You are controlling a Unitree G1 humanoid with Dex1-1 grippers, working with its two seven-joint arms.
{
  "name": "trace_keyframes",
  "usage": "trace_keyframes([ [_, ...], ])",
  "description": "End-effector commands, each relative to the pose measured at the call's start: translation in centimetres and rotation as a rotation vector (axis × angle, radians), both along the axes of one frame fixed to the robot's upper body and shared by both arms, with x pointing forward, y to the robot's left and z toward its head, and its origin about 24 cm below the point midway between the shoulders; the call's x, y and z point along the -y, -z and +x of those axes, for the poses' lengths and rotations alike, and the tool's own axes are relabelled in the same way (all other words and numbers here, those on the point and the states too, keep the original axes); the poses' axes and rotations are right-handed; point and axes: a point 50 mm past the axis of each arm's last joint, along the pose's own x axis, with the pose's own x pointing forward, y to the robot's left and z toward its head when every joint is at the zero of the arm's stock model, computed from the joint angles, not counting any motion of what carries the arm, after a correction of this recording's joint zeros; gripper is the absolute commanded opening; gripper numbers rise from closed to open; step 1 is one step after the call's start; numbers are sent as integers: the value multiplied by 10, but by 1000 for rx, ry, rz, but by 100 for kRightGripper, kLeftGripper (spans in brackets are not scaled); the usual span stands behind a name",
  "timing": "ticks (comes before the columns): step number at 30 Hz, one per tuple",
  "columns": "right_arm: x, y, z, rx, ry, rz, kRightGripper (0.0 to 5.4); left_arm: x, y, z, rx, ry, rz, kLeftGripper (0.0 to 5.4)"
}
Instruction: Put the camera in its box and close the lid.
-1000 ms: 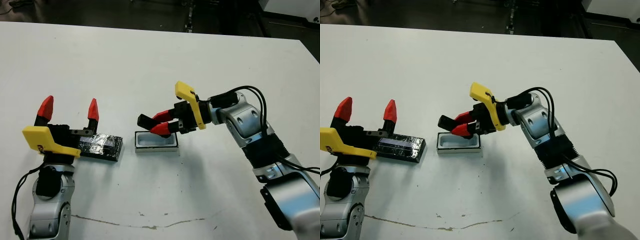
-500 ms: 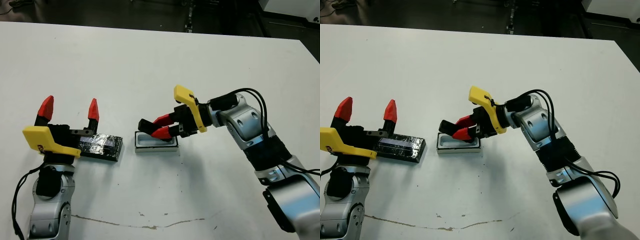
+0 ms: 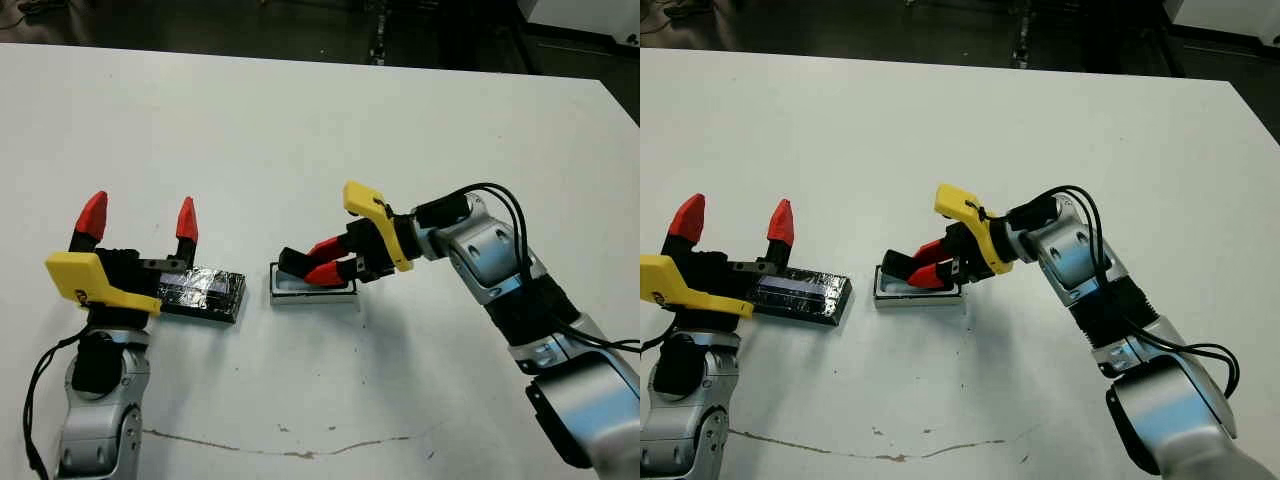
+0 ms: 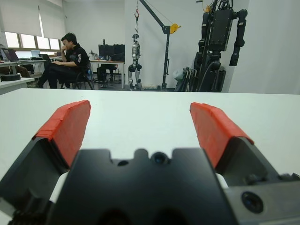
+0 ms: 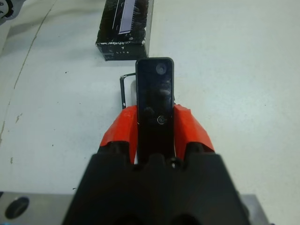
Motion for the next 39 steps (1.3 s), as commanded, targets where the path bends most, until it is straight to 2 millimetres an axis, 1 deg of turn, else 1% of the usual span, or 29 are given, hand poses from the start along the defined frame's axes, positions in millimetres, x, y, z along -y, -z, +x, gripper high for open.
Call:
trace_keyframes([
  [1,7,2,2,10,26,-26,166,-1,4,-3,-26,-10,1,540],
  [13,12,-4,5,32,15,-29,166,-1,5,-2,-19,-6,-2,540],
  [19,15,-7,6,14,26,-69,166,-1,5,-2,-24,-9,-5,540],
  [35,20,-4,5,65,-8,-77,166,0,5,-3,-27,-21,7,540],
  [39,21,-4,5,69,-8,-111,166,0,5,-4,-28,-23,6,540],
])
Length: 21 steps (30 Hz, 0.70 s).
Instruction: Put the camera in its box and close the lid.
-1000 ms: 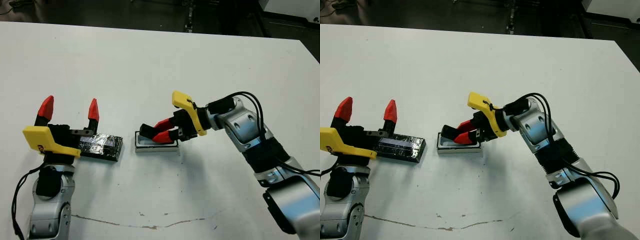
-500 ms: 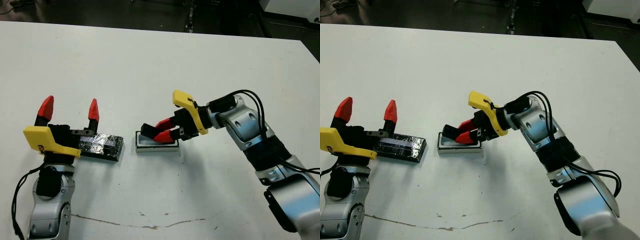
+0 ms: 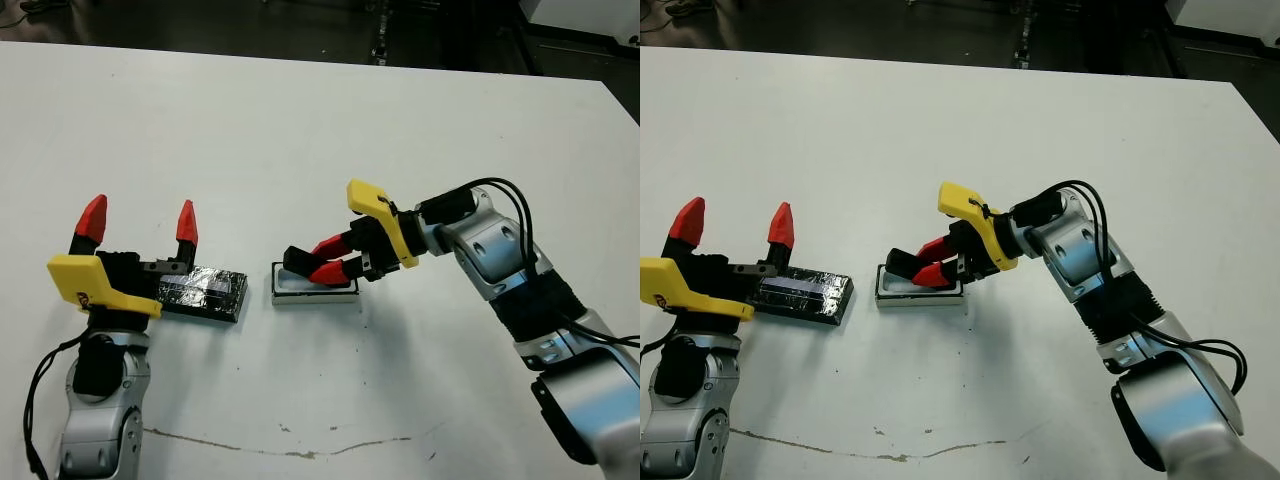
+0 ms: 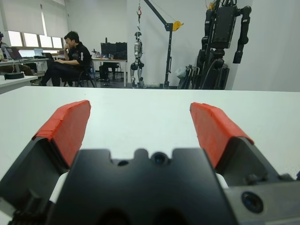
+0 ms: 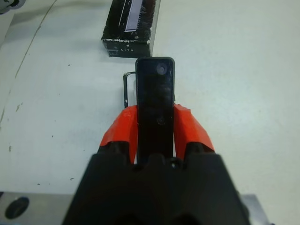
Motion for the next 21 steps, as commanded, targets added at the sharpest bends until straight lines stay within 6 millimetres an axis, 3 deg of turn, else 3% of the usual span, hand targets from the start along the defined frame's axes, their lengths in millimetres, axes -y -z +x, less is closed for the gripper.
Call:
trace_keyframes([
  [1,16,3,3,18,45,-85,166,0,2,-2,-16,-7,1,540],
  [7,15,3,2,-19,53,-118,177,0,2,-2,-14,-1,2,540],
  [21,12,2,3,89,-60,-97,401,-1,3,-2,-17,-4,5,540],
])
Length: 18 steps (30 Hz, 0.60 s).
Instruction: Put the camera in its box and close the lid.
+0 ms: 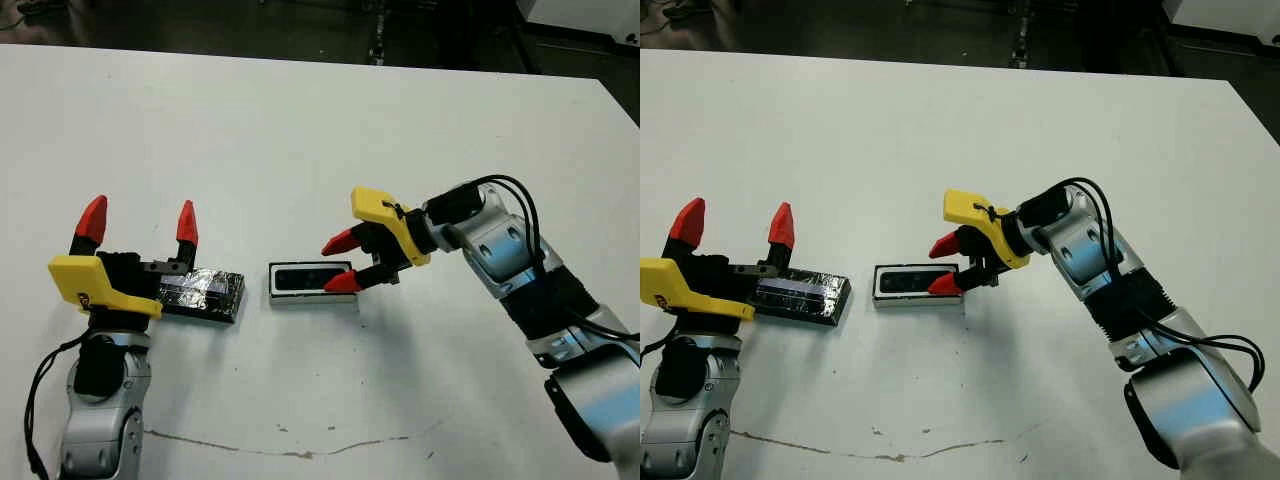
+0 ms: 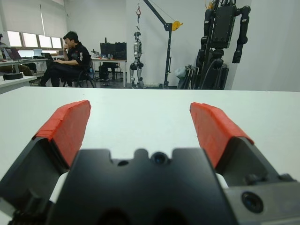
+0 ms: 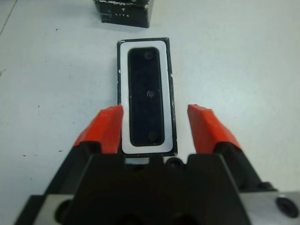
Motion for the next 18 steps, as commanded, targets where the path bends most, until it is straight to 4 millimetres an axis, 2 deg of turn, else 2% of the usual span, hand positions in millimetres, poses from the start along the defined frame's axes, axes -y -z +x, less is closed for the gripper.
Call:
trace_keyframes([
  [1,4,2,1,18,-10,-2,414,-2,3,-1,-18,-7,7,540],
  [9,6,-3,3,8,7,25,539,-1,3,-1,-14,4,1,540],
  [18,22,-35,5,80,61,152,539,-1,1,-1,-16,1,1,540],
])
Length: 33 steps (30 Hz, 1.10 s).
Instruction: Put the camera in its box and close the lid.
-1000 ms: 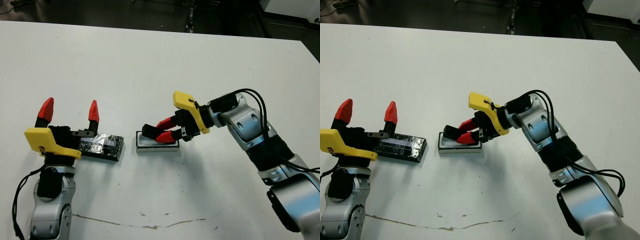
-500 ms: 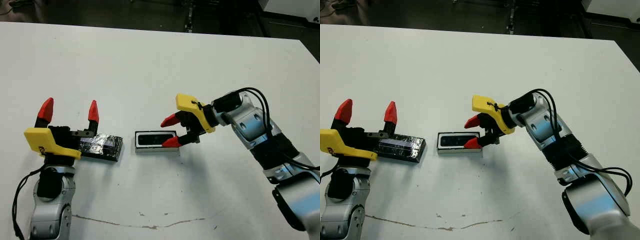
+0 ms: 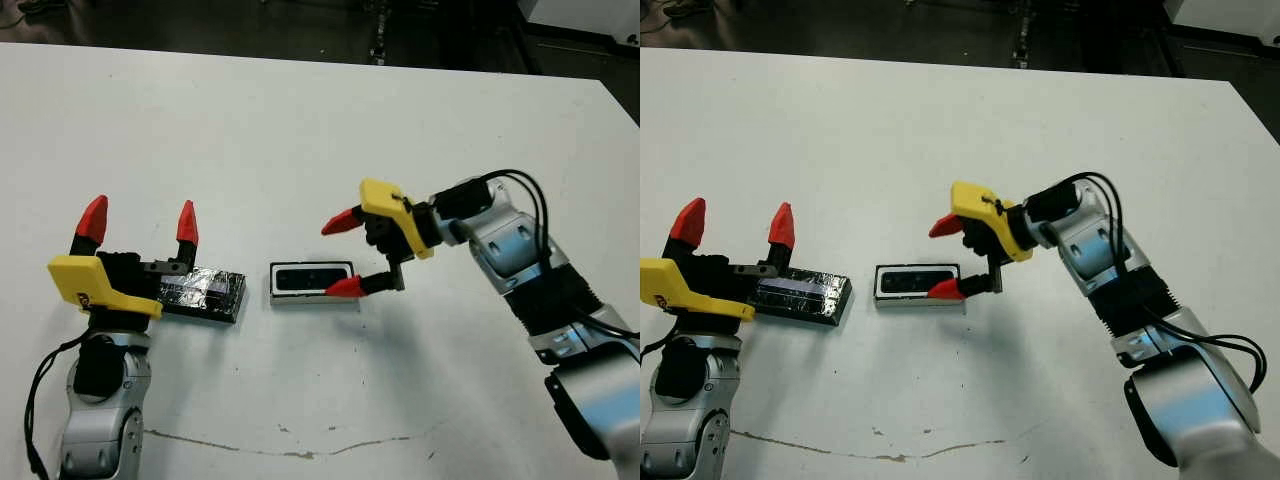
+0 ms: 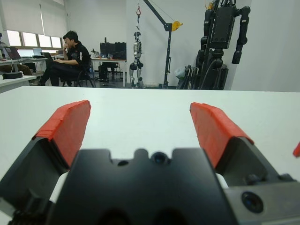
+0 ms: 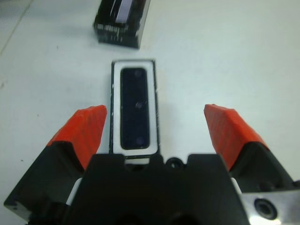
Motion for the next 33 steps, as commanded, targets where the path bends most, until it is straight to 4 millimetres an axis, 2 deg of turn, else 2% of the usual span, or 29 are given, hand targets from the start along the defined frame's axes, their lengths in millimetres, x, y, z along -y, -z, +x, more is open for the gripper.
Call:
trace_keyframes([
  [1,17,-18,-1,32,55,71,539,-1,1,-2,-18,-9,9,540],
  [6,38,-32,-8,51,169,237,539,-2,1,-1,-13,-3,1,540],
  [10,57,-36,-22,54,343,367,539,-1,1,0,-10,-3,6,540],
  [14,71,-30,-39,125,480,473,539,-1,0,0,-10,-5,10,540],
  [20,94,-5,-65,140,761,613,539,-3,-2,0,-4,-2,28,540],
  [25,104,20,-90,177,1046,683,477,-7,-9,-1,3,-9,69,540],
  [29,104,36,-105,236,1152,674,410,-14,-18,0,-6,46,132,540],
  [33,102,48,-111,235,1226,661,347,-24,-31,3,-34,130,246,540],
])
